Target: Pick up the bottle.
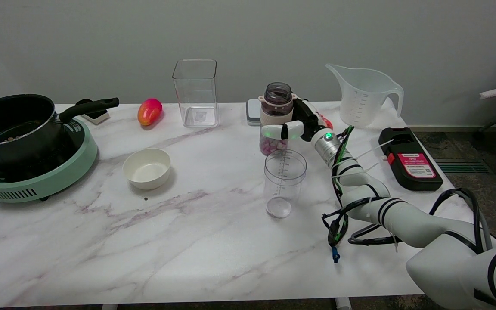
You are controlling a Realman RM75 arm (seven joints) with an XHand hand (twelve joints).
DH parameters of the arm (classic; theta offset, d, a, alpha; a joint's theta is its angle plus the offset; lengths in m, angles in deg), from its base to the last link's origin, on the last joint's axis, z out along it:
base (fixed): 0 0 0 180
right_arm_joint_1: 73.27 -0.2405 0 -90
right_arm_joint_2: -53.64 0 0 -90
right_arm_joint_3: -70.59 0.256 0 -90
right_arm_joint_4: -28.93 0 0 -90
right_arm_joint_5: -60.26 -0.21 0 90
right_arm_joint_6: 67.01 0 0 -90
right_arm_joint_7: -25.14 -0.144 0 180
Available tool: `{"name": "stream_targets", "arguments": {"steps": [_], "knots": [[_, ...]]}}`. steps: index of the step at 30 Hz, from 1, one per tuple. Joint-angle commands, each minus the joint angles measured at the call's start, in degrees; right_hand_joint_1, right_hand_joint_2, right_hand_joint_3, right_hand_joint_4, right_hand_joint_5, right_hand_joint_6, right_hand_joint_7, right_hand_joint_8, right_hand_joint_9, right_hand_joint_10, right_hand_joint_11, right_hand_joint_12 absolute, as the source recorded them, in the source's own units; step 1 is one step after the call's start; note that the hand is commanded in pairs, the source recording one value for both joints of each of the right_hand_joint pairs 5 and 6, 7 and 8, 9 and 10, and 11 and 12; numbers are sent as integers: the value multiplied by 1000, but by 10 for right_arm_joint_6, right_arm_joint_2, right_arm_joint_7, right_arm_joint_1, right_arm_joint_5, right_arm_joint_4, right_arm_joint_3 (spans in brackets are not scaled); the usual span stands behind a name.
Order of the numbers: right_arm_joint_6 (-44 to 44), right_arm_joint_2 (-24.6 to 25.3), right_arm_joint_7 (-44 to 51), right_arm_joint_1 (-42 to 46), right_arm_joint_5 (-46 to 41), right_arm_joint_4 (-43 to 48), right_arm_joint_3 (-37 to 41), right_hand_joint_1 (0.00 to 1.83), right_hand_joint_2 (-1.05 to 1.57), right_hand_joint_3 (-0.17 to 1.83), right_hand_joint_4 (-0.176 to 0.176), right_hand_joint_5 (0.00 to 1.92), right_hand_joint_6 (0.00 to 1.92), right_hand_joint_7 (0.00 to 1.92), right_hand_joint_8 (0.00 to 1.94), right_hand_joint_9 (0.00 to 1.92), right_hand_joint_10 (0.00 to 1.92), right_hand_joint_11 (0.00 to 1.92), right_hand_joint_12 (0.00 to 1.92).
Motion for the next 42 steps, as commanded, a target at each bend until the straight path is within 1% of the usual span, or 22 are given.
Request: {"name": "stream_targets", "arguments": {"steps": [1,4,7,10,13,15,18,22,27,30,33,38,42], "knots": [[-10,2,-4,-1,0,1,1,1491,120,642,0,324,324,751,751,765,765,624,624],[-13,2,-4,-2,-2,1,1,1494,168,592,0,380,380,818,818,788,788,625,625],[-14,2,-4,-2,-2,1,1,1487,184,608,0,473,473,874,874,813,813,608,608],[-14,2,-4,-3,-2,1,1,1481,152,704,0,566,566,924,924,850,850,598,598],[-14,2,-4,-3,-3,1,2,1477,149,876,0,768,768,1005,1005,918,918,682,682],[-14,0,-4,-2,-3,2,2,1464,164,907,0,863,863,1031,1031,950,950,723,723],[-14,-1,-4,-1,-3,6,4,1455,195,906,0,985,985,1071,1071,991,991,778,778],[-14,-3,-4,0,-4,8,5,1454,204,893,0,1024,1024,1089,1089,1008,1008,799,799],[-14,-9,-3,2,-10,23,6,1449,264,841,0,1152,1152,1117,1117,1037,1037,843,843],[-14,-23,2,5,-5,44,6,1452,309,811,0,1195,1195,1141,1141,1056,1056,867,867],[-9,-46,3,15,-5,79,7,1460,410,779,0,1253,1253,1186,1186,1096,1096,912,912],[-27,-102,4,50,-4,172,15,1467,607,676,0,1355,1355,1263,1263,1164,1164,983,983],[-32,-131,4,84,-3,221,40,1456,751,608,0,1428,1428,1316,1316,1208,1208,1041,1041]]}}
